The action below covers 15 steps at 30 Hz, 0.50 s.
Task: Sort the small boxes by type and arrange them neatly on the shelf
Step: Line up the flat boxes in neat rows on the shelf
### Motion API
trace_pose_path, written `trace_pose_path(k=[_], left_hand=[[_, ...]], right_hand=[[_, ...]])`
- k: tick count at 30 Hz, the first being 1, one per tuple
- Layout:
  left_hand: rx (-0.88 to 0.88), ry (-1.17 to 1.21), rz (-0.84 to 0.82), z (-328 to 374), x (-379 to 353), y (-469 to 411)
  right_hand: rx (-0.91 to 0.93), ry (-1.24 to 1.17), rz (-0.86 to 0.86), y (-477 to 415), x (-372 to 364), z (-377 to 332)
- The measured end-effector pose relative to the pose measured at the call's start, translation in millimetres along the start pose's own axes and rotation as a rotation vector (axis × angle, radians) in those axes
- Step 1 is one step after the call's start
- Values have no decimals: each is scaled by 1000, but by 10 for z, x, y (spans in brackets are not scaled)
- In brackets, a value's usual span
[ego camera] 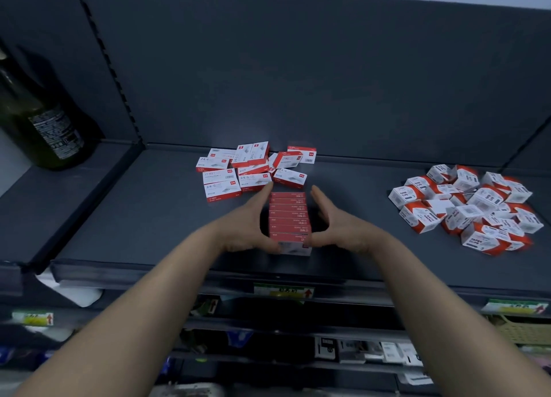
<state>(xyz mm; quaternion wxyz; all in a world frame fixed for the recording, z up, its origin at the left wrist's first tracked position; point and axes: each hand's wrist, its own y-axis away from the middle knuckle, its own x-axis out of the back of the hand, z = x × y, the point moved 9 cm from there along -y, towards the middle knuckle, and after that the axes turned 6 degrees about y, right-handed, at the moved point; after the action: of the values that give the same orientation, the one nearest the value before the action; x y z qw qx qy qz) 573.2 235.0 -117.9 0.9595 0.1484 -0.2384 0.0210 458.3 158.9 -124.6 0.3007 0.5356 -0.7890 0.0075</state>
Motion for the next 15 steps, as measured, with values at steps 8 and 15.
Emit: trace_pose_path(k=[8, 15], left_hand=[[1, -118, 22, -87, 95, 48], [40, -134, 31, -289, 229, 346]], right_hand=[[9, 77, 31, -44, -36, -39], [23, 68, 24, -16, -314, -179]])
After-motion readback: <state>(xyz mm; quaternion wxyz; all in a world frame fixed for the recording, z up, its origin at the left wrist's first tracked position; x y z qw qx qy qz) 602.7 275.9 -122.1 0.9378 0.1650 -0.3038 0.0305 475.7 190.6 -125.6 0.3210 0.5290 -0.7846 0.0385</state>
